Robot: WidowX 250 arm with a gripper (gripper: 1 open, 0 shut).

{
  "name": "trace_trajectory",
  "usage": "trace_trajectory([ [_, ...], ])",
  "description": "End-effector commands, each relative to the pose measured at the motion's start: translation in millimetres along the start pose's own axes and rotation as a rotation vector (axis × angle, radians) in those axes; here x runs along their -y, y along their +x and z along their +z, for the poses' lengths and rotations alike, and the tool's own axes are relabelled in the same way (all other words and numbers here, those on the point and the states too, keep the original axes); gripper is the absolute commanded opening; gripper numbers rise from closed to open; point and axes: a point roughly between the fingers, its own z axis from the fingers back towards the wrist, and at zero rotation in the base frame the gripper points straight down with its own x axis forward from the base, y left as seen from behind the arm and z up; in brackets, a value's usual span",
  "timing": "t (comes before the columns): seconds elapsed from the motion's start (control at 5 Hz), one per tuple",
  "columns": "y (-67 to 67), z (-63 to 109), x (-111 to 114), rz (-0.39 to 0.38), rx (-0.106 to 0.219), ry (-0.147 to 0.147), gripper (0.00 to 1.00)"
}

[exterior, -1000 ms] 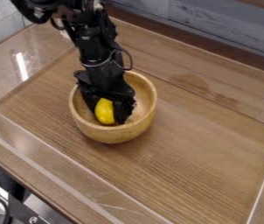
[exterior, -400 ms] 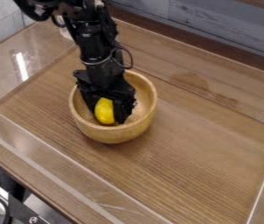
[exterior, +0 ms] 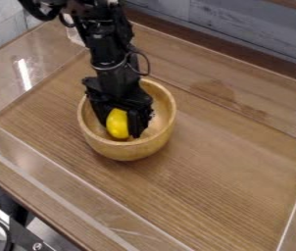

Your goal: Remove the lemon from inside the brown bowl and put it on the table

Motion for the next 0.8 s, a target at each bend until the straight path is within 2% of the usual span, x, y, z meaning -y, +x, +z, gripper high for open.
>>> trace_trajectory([
  [0.0,17.0,24.0,1,-0.015,0.086,0.024,0.00],
  [0.6,19.0,34.3,7,-0.006,0.086,0.019,0.00],
])
